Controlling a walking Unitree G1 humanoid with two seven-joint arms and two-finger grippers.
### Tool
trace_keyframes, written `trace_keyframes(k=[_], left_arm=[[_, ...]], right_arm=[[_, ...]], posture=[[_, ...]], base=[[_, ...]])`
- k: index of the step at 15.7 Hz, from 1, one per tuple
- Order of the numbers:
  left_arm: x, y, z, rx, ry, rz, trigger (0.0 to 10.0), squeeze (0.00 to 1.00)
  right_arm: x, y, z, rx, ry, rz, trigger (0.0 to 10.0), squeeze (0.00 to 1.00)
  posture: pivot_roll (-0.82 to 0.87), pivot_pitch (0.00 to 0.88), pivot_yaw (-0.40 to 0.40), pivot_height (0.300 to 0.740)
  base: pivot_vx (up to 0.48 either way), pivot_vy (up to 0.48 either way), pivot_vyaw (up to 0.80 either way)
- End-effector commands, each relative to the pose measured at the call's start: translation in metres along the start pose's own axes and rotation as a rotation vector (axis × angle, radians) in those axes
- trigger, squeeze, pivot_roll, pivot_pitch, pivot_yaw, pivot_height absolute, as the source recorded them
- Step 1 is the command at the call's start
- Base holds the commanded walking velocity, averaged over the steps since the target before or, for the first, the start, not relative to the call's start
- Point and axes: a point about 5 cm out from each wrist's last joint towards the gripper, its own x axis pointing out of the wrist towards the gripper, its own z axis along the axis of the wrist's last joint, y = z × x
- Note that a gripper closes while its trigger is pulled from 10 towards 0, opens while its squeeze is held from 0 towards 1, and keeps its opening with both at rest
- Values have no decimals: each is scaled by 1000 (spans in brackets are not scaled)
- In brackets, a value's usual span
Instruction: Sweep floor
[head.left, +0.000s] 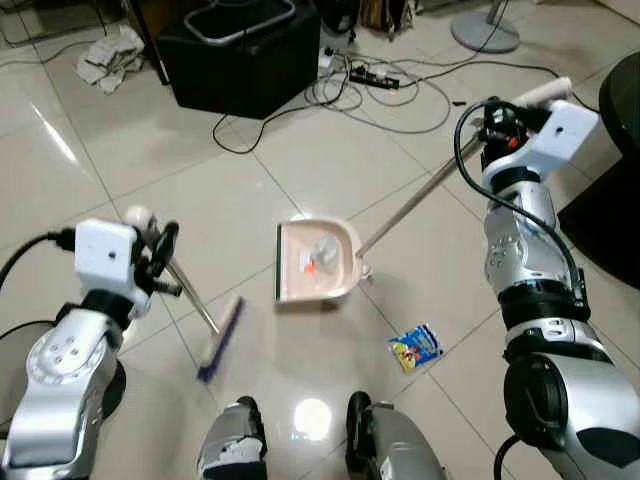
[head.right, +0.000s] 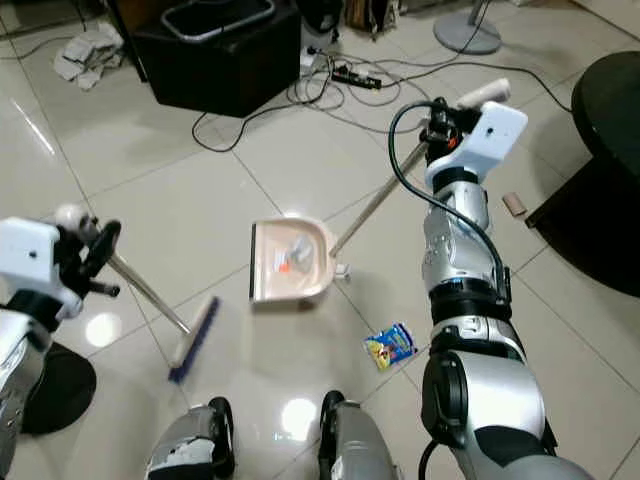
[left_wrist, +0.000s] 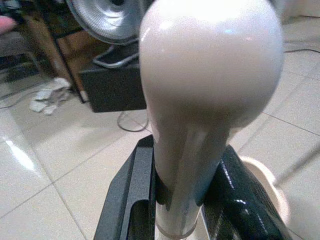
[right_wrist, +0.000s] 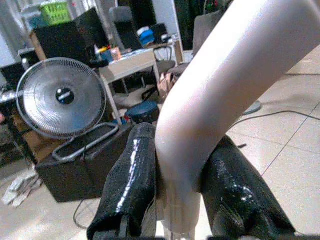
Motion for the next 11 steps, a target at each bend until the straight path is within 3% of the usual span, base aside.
trace_keyframes(k=[1, 4, 8, 11], left_arm=[[1, -3, 4, 22, -31, 67, 10000, 0], [-5, -6, -2, 8, -73, 123, 10000, 0], [-15, -17, -12, 47, -39, 148, 10000, 0], [-19, -19, -2, 14, -83, 172, 10000, 0]], right_arm=[[5, 7, 14, 4, -42, 45, 10000, 0], [2, 13, 15, 10, -44, 76, 10000, 0], [2, 20, 24, 10, -40, 121, 10000, 0], [1, 25, 30, 3, -41, 146, 10000, 0]], posture=[[95, 174, -40, 740], [90, 155, -31, 740], [89, 143, -18, 740], [90, 136, -12, 740]], base=[[0, 0, 0], [0, 0, 0], [0, 0, 0], [0, 0, 0]])
